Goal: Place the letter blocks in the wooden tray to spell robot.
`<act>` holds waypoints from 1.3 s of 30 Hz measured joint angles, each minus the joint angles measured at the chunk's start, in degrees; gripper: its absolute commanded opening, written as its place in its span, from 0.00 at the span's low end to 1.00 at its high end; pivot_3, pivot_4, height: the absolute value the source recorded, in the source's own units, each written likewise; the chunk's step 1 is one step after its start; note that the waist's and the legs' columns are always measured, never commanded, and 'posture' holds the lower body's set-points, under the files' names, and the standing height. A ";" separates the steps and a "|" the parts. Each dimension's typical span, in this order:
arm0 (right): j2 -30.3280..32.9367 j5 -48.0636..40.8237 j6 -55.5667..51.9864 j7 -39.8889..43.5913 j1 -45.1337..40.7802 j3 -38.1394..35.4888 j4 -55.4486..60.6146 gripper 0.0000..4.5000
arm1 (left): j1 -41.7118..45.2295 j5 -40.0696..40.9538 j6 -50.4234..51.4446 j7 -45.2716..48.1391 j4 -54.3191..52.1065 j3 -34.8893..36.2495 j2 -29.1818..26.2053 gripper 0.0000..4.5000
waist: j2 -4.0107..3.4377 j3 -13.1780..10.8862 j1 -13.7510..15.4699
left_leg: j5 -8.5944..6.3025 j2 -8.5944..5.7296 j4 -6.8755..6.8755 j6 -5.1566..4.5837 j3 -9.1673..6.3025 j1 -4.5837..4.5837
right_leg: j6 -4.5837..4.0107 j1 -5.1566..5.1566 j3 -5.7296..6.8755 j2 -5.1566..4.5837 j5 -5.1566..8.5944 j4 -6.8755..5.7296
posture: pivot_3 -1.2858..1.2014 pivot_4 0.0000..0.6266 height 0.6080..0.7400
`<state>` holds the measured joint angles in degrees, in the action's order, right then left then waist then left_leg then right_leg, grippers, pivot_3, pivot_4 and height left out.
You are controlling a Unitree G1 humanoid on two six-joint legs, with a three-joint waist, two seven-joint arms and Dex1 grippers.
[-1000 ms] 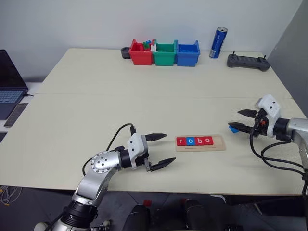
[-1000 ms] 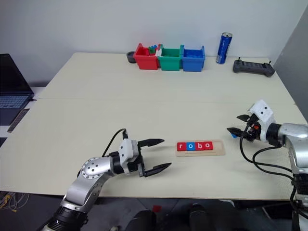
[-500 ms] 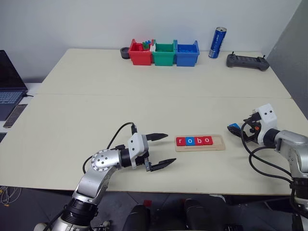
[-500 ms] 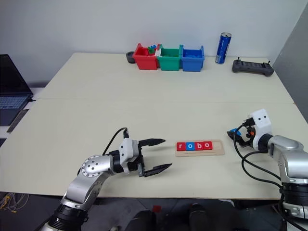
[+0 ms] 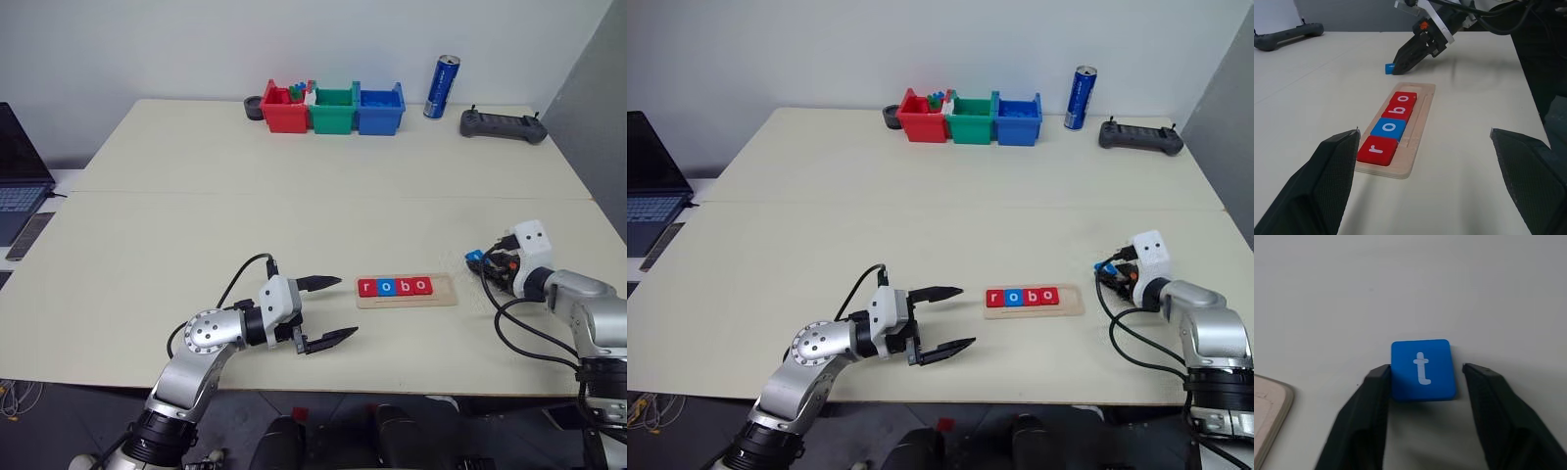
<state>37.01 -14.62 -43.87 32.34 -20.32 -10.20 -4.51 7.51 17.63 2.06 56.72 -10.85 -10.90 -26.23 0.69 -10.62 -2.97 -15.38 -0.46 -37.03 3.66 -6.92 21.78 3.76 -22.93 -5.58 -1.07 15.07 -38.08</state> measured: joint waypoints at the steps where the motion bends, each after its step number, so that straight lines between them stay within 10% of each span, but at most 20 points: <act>1: 0.00 -0.01 0.08 -0.12 0.01 0.00 -0.04 0.32 | 0.00 0.00 0.00 0.00 -0.01 0.00 0.00 1.00 | 0.00 0.00 0.00 | 0.00 0.00 0.00 0.00 0.00 0.00 | 0.00 0.00 0.00 0.00 0.00 0.00 | 0.52 0.24 1.00; 28: -17.22 -0.02 -37.64 -25.72 10.93 -8.81 40.23 0.32 | 0.46 0.12 0.26 0.37 -0.08 0.06 -0.41 1.00 | -0.09 0.07 0.10 | 0.00 0.01 0.03 0.00 -0.07 0.06 | 0.00 -0.03 0.01 0.04 0.01 0.01 | 0.52 0.24 1.00; 36: -21.45 0.76 -40.97 -27.91 8.20 -9.42 41.45 0.94 | 0.78 0.12 0.34 0.25 -0.06 0.03 -0.37 1.00 | -0.12 0.13 -0.14 | 0.00 0.02 0.03 0.00 -0.06 0.05 | 0.00 -0.06 0.01 0.06 0.01 0.01 | 0.52 0.24 1.00; 39: -20.34 2.44 -40.23 -29.12 5.94 -9.12 41.00 1.00 | 0.90 0.11 0.33 0.19 -0.04 0.02 -0.24 1.00 | -0.12 0.13 -0.16 | 0.00 0.02 0.04 0.00 -0.05 0.07 | 0.00 -0.08 0.01 0.06 0.01 0.00 | 0.52 0.24 1.00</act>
<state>16.67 -12.18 -84.10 3.22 -14.37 -19.33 36.49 8.41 17.74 2.39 56.90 -10.90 -10.88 -26.46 0.57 -10.49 -3.13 -15.38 -0.44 -37.00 3.67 -6.97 21.85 3.76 -23.01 -5.57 -1.01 15.08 -38.08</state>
